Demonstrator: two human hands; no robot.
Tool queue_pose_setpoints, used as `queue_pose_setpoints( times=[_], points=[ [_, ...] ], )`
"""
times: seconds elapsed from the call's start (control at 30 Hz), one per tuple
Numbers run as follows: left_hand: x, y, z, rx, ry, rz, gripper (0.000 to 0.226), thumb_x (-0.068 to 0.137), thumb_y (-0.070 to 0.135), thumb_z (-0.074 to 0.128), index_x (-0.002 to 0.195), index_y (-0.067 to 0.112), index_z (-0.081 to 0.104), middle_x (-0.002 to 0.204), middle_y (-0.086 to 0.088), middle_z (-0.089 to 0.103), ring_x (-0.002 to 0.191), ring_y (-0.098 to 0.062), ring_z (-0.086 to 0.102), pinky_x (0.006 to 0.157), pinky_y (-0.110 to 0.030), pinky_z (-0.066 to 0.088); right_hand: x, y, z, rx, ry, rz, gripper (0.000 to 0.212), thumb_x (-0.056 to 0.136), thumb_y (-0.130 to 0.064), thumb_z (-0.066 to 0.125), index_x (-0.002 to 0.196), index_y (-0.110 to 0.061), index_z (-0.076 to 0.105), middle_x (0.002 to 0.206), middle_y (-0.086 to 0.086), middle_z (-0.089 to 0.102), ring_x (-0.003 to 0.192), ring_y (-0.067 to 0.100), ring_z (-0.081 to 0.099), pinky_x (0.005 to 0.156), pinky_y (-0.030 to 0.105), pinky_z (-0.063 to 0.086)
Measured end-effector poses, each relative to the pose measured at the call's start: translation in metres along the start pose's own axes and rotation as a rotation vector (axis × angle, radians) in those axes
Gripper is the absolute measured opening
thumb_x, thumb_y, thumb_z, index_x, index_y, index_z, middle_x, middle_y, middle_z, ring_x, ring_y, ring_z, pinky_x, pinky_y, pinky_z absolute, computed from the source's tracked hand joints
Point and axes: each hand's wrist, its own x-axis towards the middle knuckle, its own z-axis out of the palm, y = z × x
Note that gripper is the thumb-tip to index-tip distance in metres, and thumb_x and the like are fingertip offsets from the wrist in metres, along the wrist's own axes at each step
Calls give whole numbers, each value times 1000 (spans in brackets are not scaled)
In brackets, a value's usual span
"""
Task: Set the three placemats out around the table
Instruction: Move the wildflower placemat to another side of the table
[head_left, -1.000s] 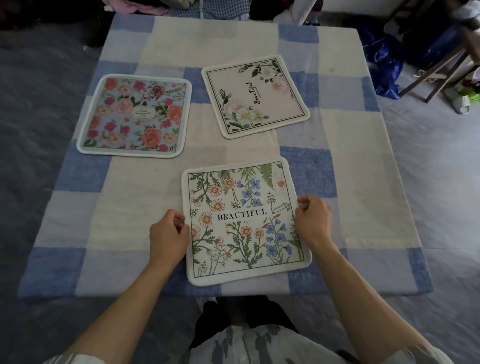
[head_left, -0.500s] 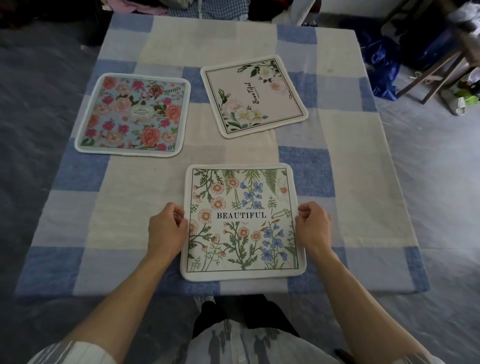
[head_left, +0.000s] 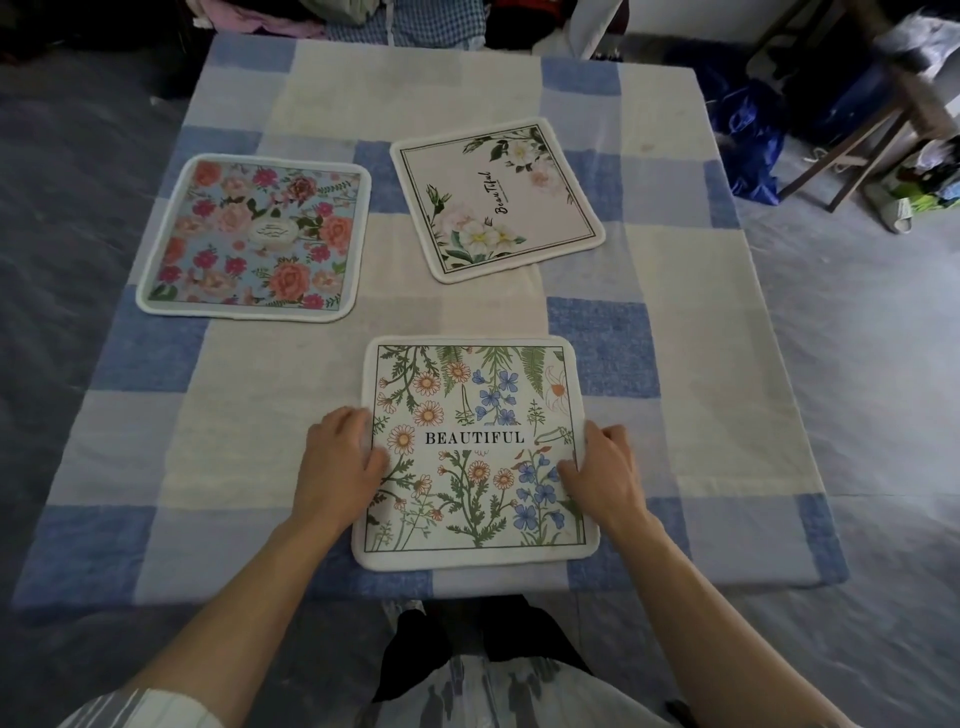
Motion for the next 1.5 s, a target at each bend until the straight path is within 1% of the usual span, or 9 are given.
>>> queue_pose_setpoints(
  times=[0.17, 0.3, 0.4, 0.7, 0.9, 1.03, 1.17, 1.33, 1.5],
  points=[
    [-6, -1, 5, 55, -35, 27, 33, 92, 24, 60, 121, 7, 59, 131, -10, 54, 113, -26, 45, 97, -37, 42, -6, -3, 5, -56, -12, -23, 41, 90, -31, 66, 120, -10, 47, 127, 12, 43, 116, 28, 45, 95, 42, 51],
    [-4, -2, 5, -18, -15, 40, 27, 93, 23, 59, 116, 9, 60, 127, -6, 56, 106, -15, 38, 94, -31, 39, -8, -6, 5, -104, 5, -40, 43, 93, -35, 62, 123, -7, 46, 126, 13, 44, 114, 28, 47, 97, 41, 50],
    [-3, -1, 5, -61, -22, 53, 31, 94, 24, 59, 121, 9, 60, 129, -5, 54, 107, -8, 32, 95, -26, 33, -13, -6, 8, -109, 28, -33, 43, 94, -34, 60, 124, -7, 45, 126, 13, 44, 113, 28, 47, 96, 41, 49],
    [-8, -3, 2, 7, -68, 121, 31, 94, 26, 59, 120, 11, 60, 131, -2, 49, 109, -13, 34, 98, -28, 37, -13, -8, 10, -131, 59, -75, 51, 94, -38, 58, 131, -5, 45, 132, 15, 44, 117, 31, 44, 101, 42, 45],
    [2, 9, -6, 143, -229, 22, 21, 91, 38, 54, 100, 19, 56, 128, 0, 44, 106, -16, 35, 92, -35, 44, -6, -6, -1, -204, 10, -89, 54, 91, -50, 57, 126, -9, 50, 130, 14, 48, 116, 30, 46, 99, 41, 43],
    [10, 13, -16, 195, -239, 25, 40, 93, 44, 48, 122, 17, 56, 140, -3, 43, 119, -24, 40, 95, -39, 44, -17, -5, -12, -137, 2, -81, 54, 88, -57, 58, 123, -18, 49, 128, 9, 49, 114, 26, 45, 98, 42, 45],
    [15, 23, -21, 134, -194, 135, 55, 95, 45, 47, 141, 15, 46, 153, -8, 36, 136, -30, 32, 109, -45, 36, -39, 1, -21, -83, 134, -127, 68, 85, -58, 60, 139, -21, 41, 139, 7, 45, 125, 27, 43, 105, 44, 40],
    [33, 62, -18, 14, -187, 257, 56, 95, 46, 48, 142, 16, 46, 154, -9, 35, 140, -27, 29, 114, -44, 31, -59, 15, -34, -73, 301, -104, 80, 83, -64, 58, 148, -23, 38, 148, 1, 40, 133, 22, 38, 111, 44, 35],
    [27, 100, -10, -16, -148, 316, 62, 93, 49, 53, 145, 16, 44, 156, -6, 33, 143, -23, 23, 117, -42, 24, -57, 32, -56, -74, 312, -156, 78, 85, -60, 60, 148, -21, 38, 151, 3, 39, 137, 23, 34, 113, 43, 31]
  ],
)
